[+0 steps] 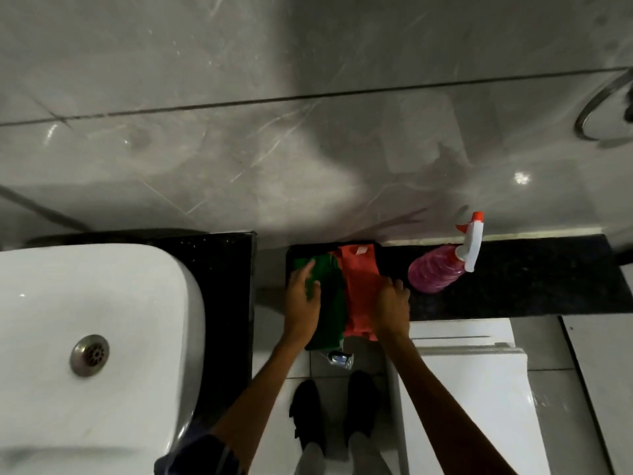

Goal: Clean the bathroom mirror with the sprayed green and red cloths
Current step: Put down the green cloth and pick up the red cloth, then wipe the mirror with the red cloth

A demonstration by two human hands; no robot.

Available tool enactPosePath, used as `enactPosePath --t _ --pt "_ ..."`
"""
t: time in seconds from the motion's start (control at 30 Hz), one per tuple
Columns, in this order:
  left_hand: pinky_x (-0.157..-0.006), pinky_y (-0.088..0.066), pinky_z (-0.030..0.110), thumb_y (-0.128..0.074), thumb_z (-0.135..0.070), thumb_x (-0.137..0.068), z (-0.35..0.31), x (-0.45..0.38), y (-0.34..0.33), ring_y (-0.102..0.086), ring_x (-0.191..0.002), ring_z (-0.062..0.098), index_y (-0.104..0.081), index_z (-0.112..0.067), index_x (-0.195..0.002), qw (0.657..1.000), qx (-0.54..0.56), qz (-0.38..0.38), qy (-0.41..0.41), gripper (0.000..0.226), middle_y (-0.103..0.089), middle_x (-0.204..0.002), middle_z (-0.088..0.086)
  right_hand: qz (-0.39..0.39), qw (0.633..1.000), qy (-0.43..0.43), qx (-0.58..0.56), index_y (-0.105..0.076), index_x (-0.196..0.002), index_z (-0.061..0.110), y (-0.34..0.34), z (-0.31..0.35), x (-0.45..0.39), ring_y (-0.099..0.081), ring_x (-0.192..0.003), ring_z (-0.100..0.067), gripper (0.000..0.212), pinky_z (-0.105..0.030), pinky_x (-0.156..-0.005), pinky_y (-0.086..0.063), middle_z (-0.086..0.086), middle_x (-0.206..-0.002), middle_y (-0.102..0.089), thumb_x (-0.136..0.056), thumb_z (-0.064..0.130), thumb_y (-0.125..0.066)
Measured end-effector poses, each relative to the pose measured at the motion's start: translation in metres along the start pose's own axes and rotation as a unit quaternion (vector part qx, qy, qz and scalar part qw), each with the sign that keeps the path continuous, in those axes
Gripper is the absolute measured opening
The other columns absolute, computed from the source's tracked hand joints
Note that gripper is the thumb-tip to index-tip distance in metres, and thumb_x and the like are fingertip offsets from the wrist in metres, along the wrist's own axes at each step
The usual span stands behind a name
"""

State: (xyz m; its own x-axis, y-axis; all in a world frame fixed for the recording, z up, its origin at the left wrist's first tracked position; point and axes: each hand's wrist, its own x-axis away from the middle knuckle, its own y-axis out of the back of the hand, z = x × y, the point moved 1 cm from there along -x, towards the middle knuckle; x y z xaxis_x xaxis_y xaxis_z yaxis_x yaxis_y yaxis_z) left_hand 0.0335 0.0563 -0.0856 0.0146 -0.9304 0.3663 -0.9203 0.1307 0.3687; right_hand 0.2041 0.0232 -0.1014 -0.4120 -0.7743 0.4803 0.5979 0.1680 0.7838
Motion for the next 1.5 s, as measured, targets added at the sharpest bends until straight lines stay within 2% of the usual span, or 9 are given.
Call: enactPosePath --t 0.17,0.37,0.6,0.8,0.93,1.1,1.2,1.37,1.5 --pt "-0.113 -0.044 0.028 -0.049 -0.016 -0.107 0.002 0.015 -0.035 -0.056 -0.138 0.023 -0.051 -0.013 -0.149 0.995 0.038 0.084 0.042 0.042 -0.058 -0.151 0.009 -0.019 0.994 0.005 0.108 -0.041 -0.149 0.002 -0.009 0.021 -0.007 -0.048 -0.135 -0.039 0.049 -0.050 -0.108 -0.045 -0.021 -0.147 -0.047 -0.104 0.015 -0.051" --pt "-0.119 -0.042 0.039 -0.051 -0.017 -0.106 -0.004 0.005 -0.025 -0.054 -0.139 0.024 -0.050 -0.011 -0.151 0.993 0.046 0.080 0.077 0.045 -0.056 -0.151 0.012 0.017 0.996 -0.018 -0.085 -0.057 -0.128 -0.001 0.013 0.030 -0.018 -0.051 -0.128 -0.045 0.045 -0.048 -0.103 -0.046 -0.024 -0.135 -0.055 -0.095 0.028 -0.066" --pt "-0.102 -0.054 0.044 -0.063 -0.027 -0.100 -0.072 0.041 0.011 -0.069 -0.109 0.027 -0.070 -0.024 -0.112 0.959 0.233 0.109 0.120 0.015 -0.074 -0.115 0.009 0.028 0.949 0.156 -0.272 -0.049 -0.104 0.014 0.083 0.068 0.051 -0.058 -0.071 -0.001 0.025 -0.022 -0.062 -0.040 0.010 -0.082 -0.059 -0.086 0.012 -0.066" --pt "-0.089 -0.058 0.034 -0.079 -0.019 -0.077 -0.203 0.087 0.149 -0.072 -0.088 0.018 -0.065 -0.005 -0.110 0.934 0.353 -0.002 -0.061 0.039 -0.078 -0.101 0.010 -0.004 0.832 0.366 -0.416 -0.052 -0.114 0.031 0.199 0.186 0.138 -0.064 -0.099 0.002 0.044 -0.017 -0.092 -0.049 0.006 -0.113 -0.065 -0.078 0.007 -0.059" --pt "-0.073 -0.061 0.023 -0.081 0.012 -0.074 -0.284 0.104 0.253 -0.072 -0.075 0.011 -0.057 -0.002 -0.105 0.923 0.309 -0.081 -0.214 0.041 -0.078 -0.087 0.006 -0.029 0.751 0.485 -0.446 -0.051 -0.140 0.010 0.253 0.277 0.190 -0.062 -0.124 -0.008 0.065 -0.027 -0.105 -0.050 -0.010 -0.135 -0.063 -0.084 0.038 -0.069" --pt "-0.083 -0.061 0.026 -0.089 0.000 -0.070 -0.396 0.117 0.374 -0.069 -0.089 0.020 -0.058 -0.010 -0.100 0.874 0.230 -0.177 -0.390 0.044 -0.072 -0.098 0.016 -0.236 0.660 0.577 -0.420 -0.042 -0.142 0.042 0.316 0.405 0.256 -0.056 -0.137 -0.028 0.059 -0.057 -0.113 -0.046 -0.004 -0.148 -0.053 -0.093 0.017 -0.063" --pt "-0.082 -0.059 0.027 -0.087 -0.009 -0.076 -0.452 0.123 0.431 -0.071 -0.090 0.014 -0.067 -0.028 -0.103 0.825 0.184 -0.220 -0.486 0.039 -0.076 -0.103 -0.001 -0.390 0.592 0.600 -0.370 -0.050 -0.138 0.026 0.345 0.465 0.277 -0.047 -0.144 -0.020 0.045 -0.053 -0.117 -0.044 0.001 -0.155 -0.042 -0.099 0.010 -0.063" --pt "-0.072 -0.056 0.014 -0.083 -0.027 -0.083 -0.494 0.117 0.483 -0.071 -0.090 0.001 -0.069 -0.041 -0.108 0.756 0.066 -0.286 -0.585 0.031 -0.074 -0.107 -0.021 -0.582 0.551 0.569 -0.182 -0.057 -0.141 0.024 0.369 0.535 0.282 -0.045 -0.136 -0.032 0.048 -0.053 -0.104 -0.052 -0.008 -0.158 -0.036 -0.096 0.014 -0.069" --pt "-0.105 -0.047 0.026 -0.068 -0.034 -0.095 -0.469 0.092 0.530 -0.060 -0.126 0.006 -0.061 -0.029 -0.138 0.634 -0.153 -0.424 -0.628 0.043 -0.064 -0.140 -0.007 -0.645 0.566 0.508 -0.072 -0.053 -0.147 0.016 0.361 0.560 0.269 -0.043 -0.142 -0.039 0.065 -0.054 -0.111 -0.040 -0.017 -0.158 -0.042 -0.088 0.014 -0.081"
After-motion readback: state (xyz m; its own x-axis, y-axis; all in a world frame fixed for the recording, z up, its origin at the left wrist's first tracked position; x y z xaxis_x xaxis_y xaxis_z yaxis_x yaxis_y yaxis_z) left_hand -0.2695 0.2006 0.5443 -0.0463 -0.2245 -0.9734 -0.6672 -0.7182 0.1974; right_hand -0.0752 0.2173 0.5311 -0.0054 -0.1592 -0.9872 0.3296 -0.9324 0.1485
